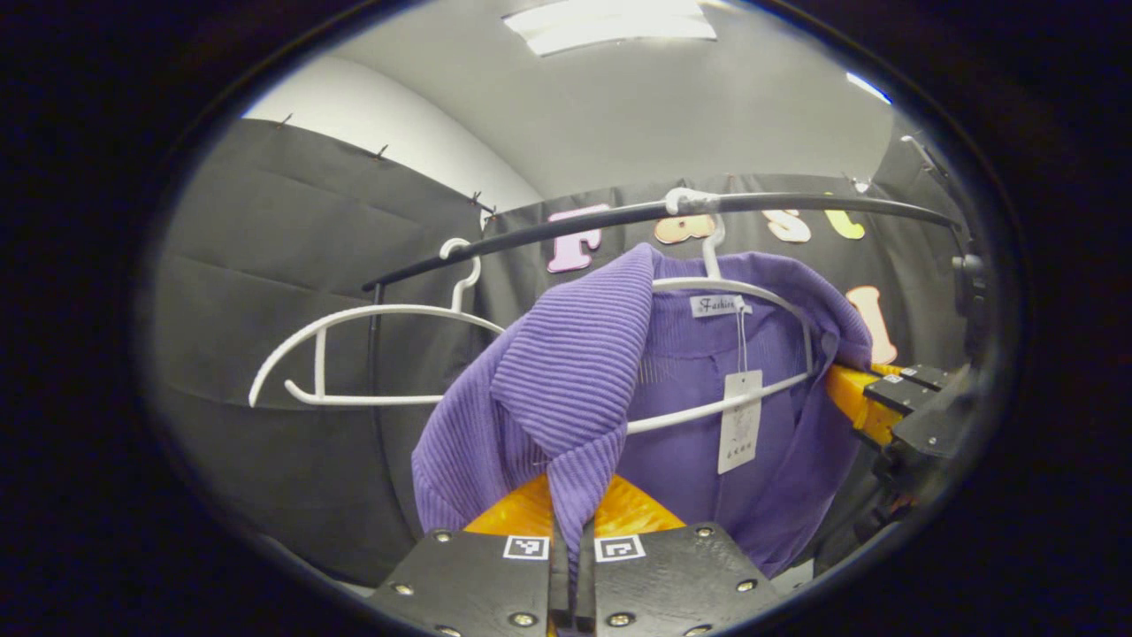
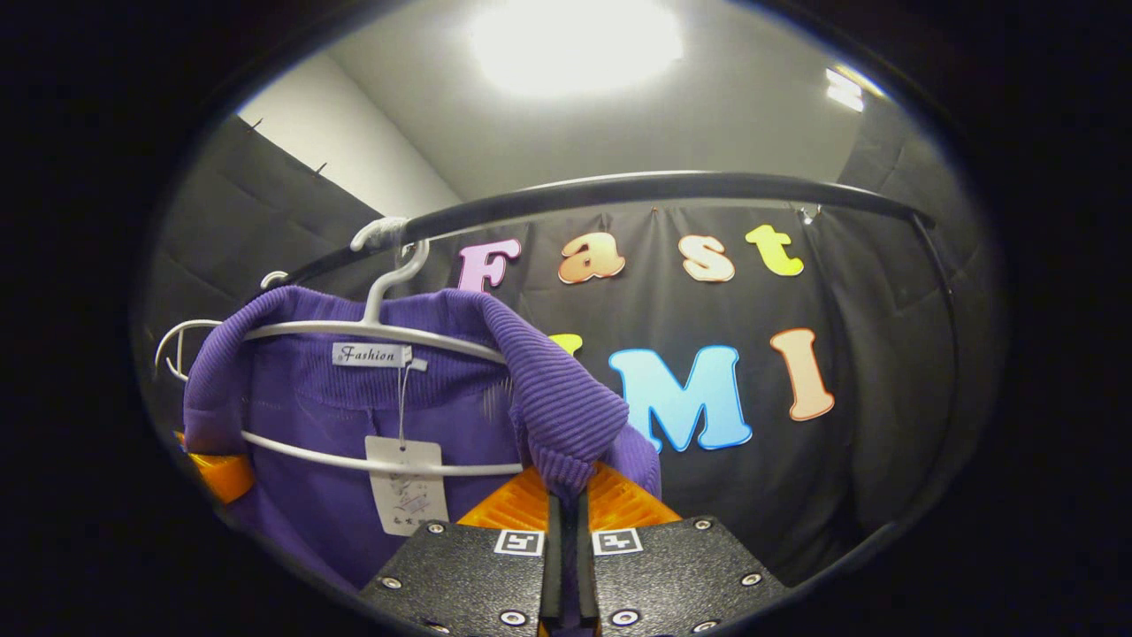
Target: Grasp the clothes on the hanger with both hands and then place them into the laundry hamper below.
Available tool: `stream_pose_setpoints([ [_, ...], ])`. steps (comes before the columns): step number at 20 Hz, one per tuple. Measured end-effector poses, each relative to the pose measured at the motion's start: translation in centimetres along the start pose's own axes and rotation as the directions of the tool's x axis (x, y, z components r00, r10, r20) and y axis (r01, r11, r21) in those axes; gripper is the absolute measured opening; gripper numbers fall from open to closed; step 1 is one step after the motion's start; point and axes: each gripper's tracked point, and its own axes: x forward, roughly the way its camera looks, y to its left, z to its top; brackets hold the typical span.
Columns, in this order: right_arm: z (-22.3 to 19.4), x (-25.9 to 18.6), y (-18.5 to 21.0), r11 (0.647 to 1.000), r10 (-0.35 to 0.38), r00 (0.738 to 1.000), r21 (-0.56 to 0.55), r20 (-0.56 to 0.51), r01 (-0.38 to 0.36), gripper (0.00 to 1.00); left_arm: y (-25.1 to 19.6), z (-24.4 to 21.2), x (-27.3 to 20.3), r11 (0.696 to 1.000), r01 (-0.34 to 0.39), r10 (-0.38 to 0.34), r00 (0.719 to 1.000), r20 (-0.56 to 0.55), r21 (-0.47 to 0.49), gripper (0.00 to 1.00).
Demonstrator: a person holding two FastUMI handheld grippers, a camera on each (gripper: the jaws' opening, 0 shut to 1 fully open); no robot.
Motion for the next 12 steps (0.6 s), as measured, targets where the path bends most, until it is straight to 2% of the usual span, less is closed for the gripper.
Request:
stream_pose_setpoints([
  [1,0.6,0.3,-0.5,1.000,-0.009,1.000,-0.007,0.014,0.009,0.04,0.2,0.4,-0.2,1.000,0.003,-0.003,1.000,0.007,0.005,0.04],
  [2,1.2,0.6,-1.0,1.000,-0.016,0.999,-0.013,0.029,0.016,0.06,0.5,1.1,-0.5,1.000,0.007,-0.007,1.000,0.016,0.012,0.08],
  [4,2.3,1.1,-2.0,0.999,-0.028,0.998,-0.027,0.060,0.029,0.06,1.5,2.7,-1.3,1.000,0.000,0.000,0.999,0.045,0.020,0.08],
  [7,3.5,1.9,-3.1,0.998,-0.041,0.995,-0.034,0.091,0.045,0.05,3.2,5.0,-2.3,1.000,-0.006,0.004,0.998,0.059,0.026,0.00],
  [8,3.9,2.4,-3.5,0.998,-0.046,0.994,-0.040,0.099,0.050,0.05,3.9,5.8,-2.6,1.000,-0.009,0.008,0.998,0.060,0.016,0.08],
  [12,5.7,4.2,-6.2,0.993,-0.083,0.985,-0.069,0.151,0.094,0.05,7.0,8.0,-2.3,0.999,-0.038,0.040,0.997,0.061,-0.026,0.08],
])
